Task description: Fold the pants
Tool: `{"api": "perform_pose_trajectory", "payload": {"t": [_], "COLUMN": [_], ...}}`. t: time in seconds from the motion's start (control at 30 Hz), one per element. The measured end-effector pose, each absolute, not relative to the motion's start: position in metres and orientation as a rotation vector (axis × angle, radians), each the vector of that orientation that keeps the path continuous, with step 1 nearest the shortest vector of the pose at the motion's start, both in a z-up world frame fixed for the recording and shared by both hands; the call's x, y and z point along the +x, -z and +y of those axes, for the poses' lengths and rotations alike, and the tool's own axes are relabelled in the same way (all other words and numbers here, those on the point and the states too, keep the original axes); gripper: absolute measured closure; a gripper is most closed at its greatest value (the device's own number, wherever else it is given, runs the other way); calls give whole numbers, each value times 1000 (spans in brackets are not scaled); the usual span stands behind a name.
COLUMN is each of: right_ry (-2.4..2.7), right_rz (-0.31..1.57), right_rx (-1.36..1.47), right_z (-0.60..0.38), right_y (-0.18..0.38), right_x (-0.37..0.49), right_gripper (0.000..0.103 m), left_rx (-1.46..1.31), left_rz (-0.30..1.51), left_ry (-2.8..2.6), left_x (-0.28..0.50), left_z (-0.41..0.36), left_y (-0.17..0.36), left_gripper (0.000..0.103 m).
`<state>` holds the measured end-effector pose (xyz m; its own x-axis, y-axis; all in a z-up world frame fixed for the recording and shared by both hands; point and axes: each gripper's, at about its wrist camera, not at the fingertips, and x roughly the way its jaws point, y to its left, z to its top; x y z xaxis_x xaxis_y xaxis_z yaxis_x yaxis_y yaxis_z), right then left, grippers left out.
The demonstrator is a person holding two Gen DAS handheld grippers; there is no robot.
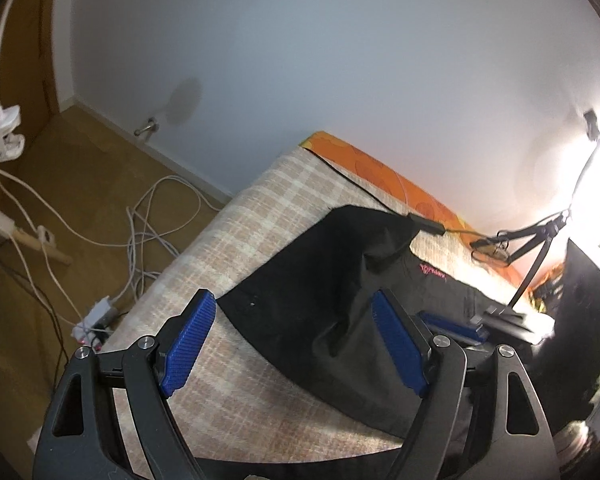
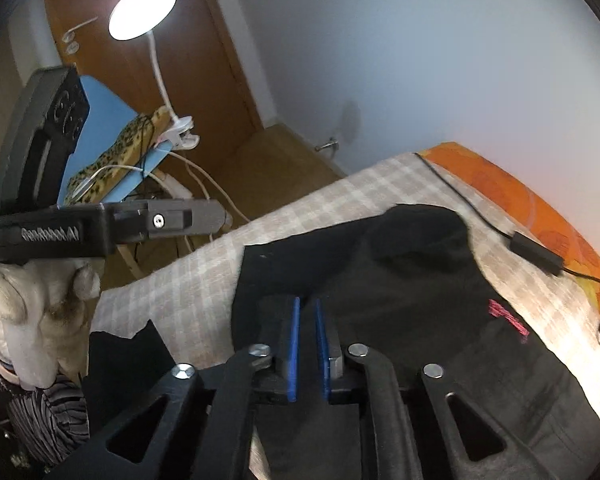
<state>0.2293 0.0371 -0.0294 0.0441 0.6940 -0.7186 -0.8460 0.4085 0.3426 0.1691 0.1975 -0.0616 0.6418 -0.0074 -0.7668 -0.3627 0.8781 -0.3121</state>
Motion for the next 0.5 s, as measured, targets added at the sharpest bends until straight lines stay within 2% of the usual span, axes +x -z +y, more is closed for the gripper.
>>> {"api": "perform_pose_trajectory", "payload": {"t": [0.07, 0.13, 0.17, 0.2, 0.27, 0.5], "right_ry": [-1142, -1091, -1071, -1063, -1034, -997], "right_rz": [980, 974, 970, 969, 970, 1006], "right_rx": [-157, -141, -144, -156, -216, -313], "right_z": [20, 2, -11, -22, -42, -56], "right_y": [27, 23, 20, 19, 22, 44], "right_x": [243, 255, 263, 270, 284, 325], "right_gripper": [60, 60, 55, 39, 28, 29], "left_rx": [-445, -414, -396, -360, -250, -2], "left_rz": [869, 890, 898, 901, 905, 1005], "left_ry": [-200, -168, -144, -126, -116, -129], "left_x": [179, 193, 200, 209, 229, 287], "left_z": [192, 185, 181, 174, 158, 122], "left_y": [63, 64, 63, 61, 61, 104], "left_gripper": [23, 23, 23, 22, 21, 21]}}
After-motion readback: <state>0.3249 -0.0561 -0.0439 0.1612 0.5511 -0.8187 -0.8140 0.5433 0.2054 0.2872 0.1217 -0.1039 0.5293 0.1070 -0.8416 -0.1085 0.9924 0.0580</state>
